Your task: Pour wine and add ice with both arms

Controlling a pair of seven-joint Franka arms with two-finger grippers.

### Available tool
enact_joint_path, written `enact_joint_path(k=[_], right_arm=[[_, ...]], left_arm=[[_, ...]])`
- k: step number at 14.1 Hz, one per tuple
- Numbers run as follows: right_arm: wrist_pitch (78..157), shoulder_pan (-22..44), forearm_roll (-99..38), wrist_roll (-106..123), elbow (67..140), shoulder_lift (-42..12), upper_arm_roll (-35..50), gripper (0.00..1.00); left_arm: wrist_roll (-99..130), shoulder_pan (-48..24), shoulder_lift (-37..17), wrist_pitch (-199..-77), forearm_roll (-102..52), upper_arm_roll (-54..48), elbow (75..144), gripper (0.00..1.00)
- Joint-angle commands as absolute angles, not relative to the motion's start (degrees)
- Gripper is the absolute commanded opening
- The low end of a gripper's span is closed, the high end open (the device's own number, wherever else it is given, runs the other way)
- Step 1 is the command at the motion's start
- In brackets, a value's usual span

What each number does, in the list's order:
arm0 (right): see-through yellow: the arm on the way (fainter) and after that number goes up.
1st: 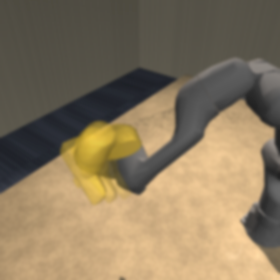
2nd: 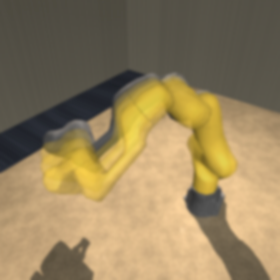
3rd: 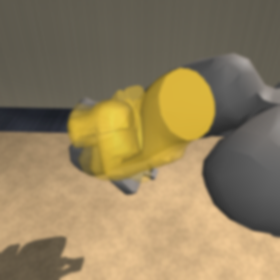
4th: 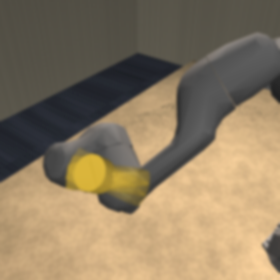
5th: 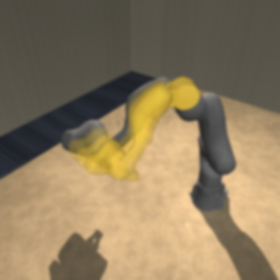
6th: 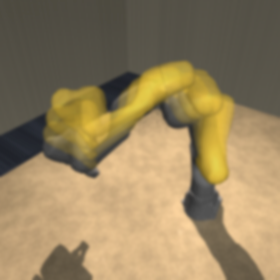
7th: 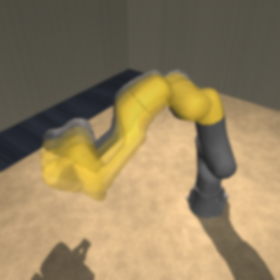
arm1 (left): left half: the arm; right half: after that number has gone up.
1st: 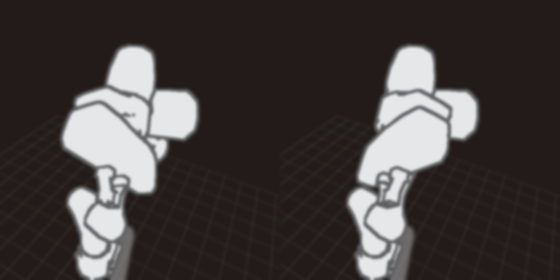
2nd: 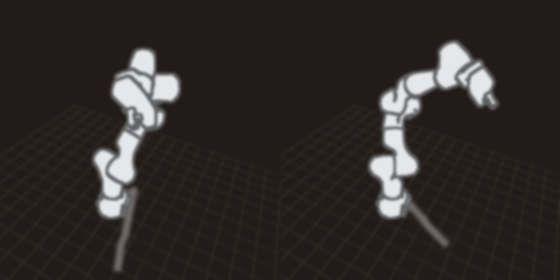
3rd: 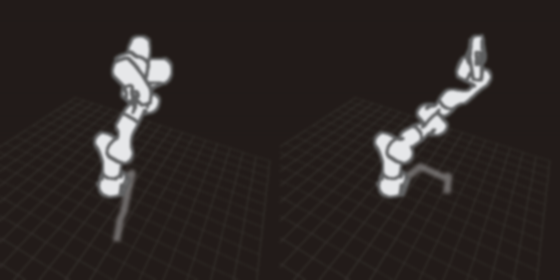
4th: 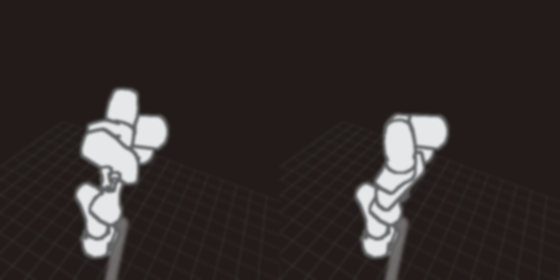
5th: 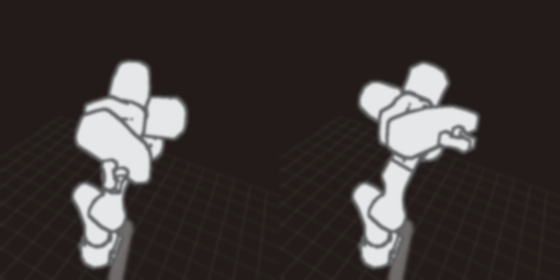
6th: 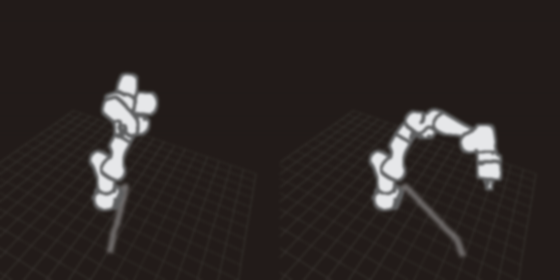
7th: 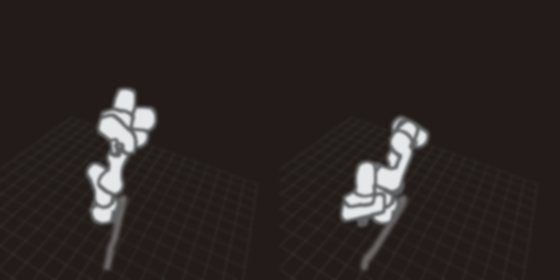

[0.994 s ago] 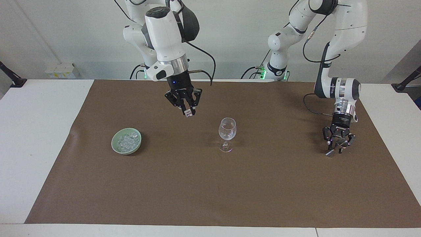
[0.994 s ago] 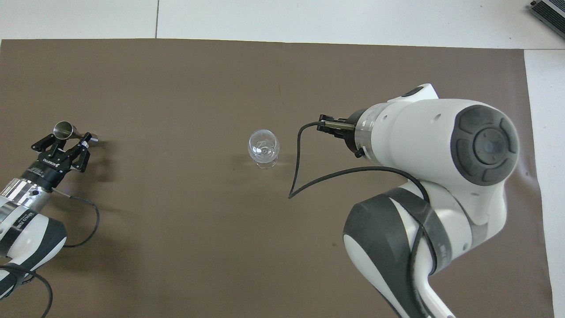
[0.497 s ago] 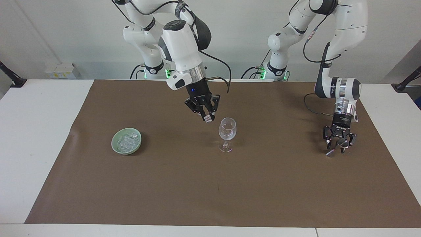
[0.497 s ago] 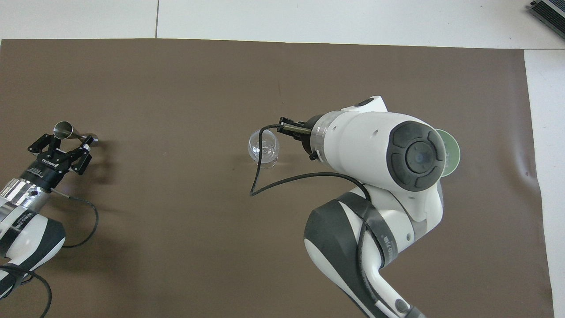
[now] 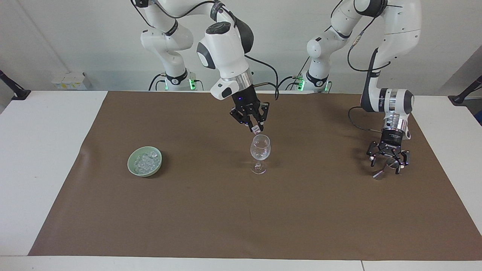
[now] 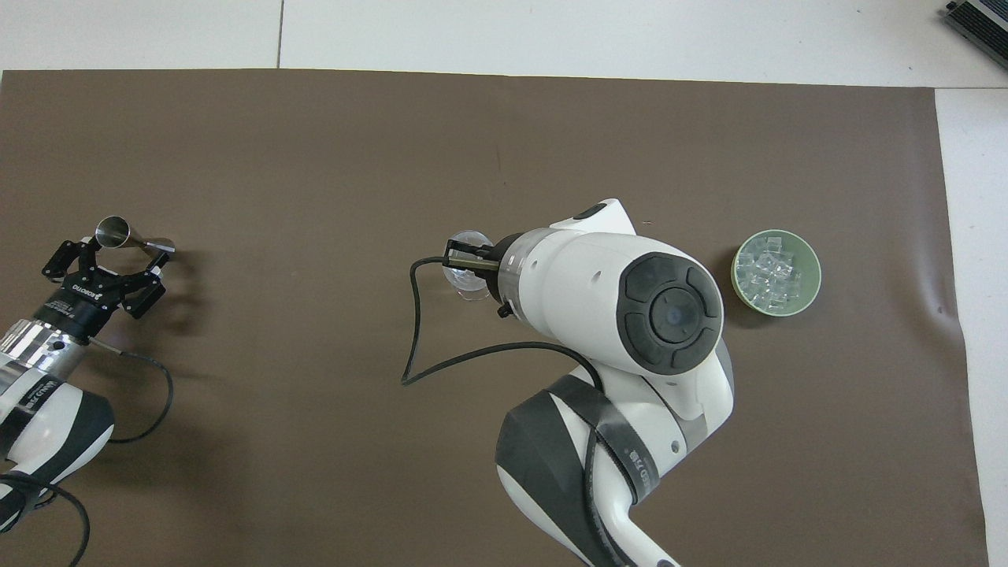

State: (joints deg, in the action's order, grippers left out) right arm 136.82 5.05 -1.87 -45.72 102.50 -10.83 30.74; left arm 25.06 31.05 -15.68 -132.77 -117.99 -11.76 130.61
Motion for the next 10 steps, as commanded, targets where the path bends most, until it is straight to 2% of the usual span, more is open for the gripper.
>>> enact_joint_path(k=[1,10], right_arm=[[139.7,5.2,-0.1,-46.8,102.4,-13.0,31.1,0.0],[144.4,6.1,5.5,-46.9,102.2,-15.4,31.1,0.0]], left_arm=[[26.8,31.9,-15.1,-132.3,-116.6,-12.0,130.5,1.0],[29.9,29.7,-8.3,-136.9,-116.6,-12.1,133.3,1.0]])
